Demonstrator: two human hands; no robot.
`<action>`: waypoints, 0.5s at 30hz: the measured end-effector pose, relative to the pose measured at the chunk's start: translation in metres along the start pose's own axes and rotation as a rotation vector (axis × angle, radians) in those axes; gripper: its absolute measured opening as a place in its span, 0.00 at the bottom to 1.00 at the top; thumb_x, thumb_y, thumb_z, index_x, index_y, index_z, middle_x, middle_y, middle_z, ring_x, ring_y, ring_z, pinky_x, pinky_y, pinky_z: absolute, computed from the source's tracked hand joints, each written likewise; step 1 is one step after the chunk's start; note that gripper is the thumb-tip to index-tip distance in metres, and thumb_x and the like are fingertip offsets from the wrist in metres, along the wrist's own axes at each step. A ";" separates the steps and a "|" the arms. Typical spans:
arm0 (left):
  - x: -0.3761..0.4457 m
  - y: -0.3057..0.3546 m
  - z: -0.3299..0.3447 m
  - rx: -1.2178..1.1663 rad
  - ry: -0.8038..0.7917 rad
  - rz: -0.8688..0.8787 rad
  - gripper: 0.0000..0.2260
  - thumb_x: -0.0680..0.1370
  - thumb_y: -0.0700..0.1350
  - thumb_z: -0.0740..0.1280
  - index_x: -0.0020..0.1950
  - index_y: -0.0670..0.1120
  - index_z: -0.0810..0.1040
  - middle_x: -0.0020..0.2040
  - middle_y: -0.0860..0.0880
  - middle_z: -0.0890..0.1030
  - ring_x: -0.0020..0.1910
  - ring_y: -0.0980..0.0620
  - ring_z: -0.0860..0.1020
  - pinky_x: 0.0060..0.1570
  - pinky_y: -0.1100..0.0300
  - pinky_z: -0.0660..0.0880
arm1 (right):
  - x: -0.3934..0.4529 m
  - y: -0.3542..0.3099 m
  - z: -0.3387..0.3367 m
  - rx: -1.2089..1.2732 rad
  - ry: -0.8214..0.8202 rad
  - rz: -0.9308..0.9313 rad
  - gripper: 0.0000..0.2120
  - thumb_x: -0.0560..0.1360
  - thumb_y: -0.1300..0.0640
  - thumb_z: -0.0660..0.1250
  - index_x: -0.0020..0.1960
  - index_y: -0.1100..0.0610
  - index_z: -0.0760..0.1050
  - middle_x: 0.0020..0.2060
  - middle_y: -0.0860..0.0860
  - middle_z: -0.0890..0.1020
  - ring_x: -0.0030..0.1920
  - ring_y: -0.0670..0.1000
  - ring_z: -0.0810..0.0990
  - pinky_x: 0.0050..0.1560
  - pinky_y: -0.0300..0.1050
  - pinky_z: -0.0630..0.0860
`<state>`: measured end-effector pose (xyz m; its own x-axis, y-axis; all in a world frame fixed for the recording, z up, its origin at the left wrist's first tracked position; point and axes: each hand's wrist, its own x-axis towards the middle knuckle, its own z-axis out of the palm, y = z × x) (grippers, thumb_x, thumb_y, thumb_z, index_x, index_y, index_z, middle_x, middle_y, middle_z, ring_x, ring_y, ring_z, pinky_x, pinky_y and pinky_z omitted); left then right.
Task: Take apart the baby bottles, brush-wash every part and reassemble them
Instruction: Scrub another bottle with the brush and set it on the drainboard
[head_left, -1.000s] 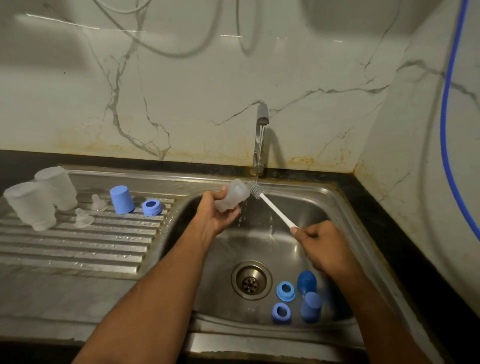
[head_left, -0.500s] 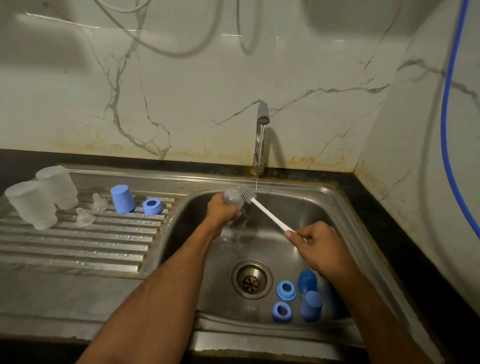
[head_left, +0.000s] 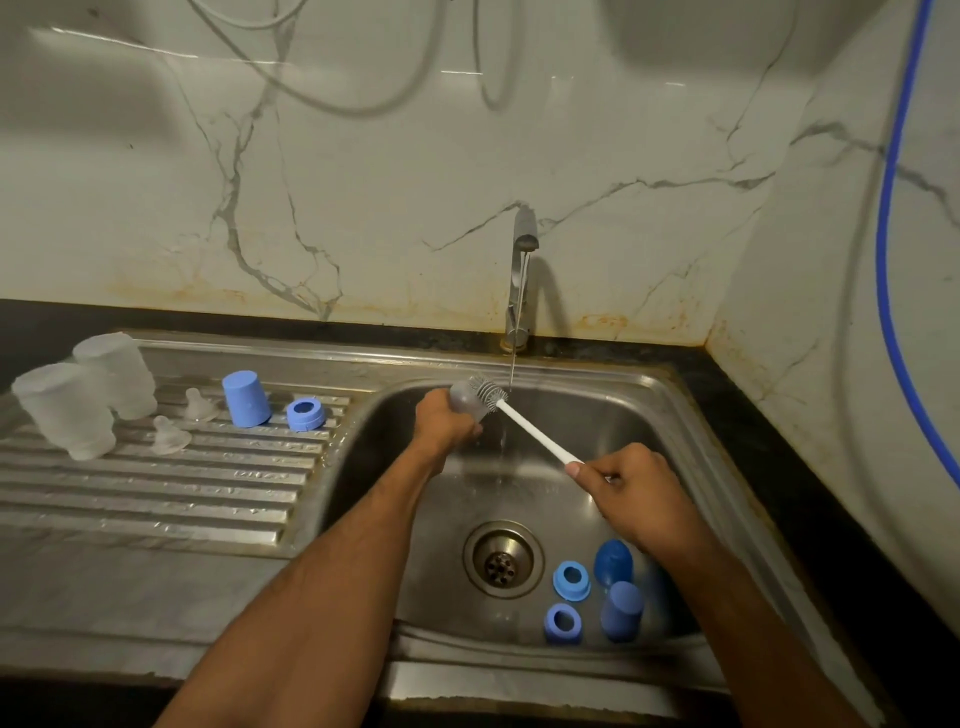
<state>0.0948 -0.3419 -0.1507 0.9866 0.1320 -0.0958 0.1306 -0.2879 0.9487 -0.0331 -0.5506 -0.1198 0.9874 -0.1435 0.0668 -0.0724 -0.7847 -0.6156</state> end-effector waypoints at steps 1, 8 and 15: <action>-0.002 0.002 0.001 0.013 -0.021 0.005 0.25 0.72 0.31 0.73 0.68 0.41 0.74 0.62 0.41 0.79 0.62 0.43 0.78 0.62 0.44 0.78 | 0.001 0.000 -0.002 -0.042 0.020 0.013 0.19 0.81 0.43 0.65 0.38 0.53 0.79 0.27 0.48 0.77 0.29 0.45 0.75 0.34 0.40 0.71; -0.008 0.003 0.011 0.023 -0.090 0.010 0.23 0.73 0.31 0.72 0.66 0.42 0.73 0.62 0.42 0.78 0.59 0.46 0.78 0.59 0.49 0.79 | 0.005 -0.009 0.011 -0.039 0.043 -0.052 0.17 0.81 0.44 0.65 0.39 0.52 0.80 0.28 0.49 0.78 0.29 0.45 0.77 0.33 0.42 0.75; -0.004 0.012 0.002 0.009 -0.004 -0.001 0.23 0.74 0.32 0.72 0.67 0.41 0.72 0.63 0.42 0.77 0.64 0.43 0.76 0.65 0.46 0.76 | 0.006 0.000 -0.005 -0.010 0.019 -0.007 0.18 0.81 0.43 0.66 0.37 0.52 0.79 0.26 0.49 0.76 0.29 0.47 0.74 0.34 0.43 0.74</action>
<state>0.0928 -0.3476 -0.1393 0.9869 0.1281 -0.0982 0.1326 -0.2958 0.9460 -0.0280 -0.5547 -0.1157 0.9851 -0.1493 0.0857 -0.0672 -0.7918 -0.6071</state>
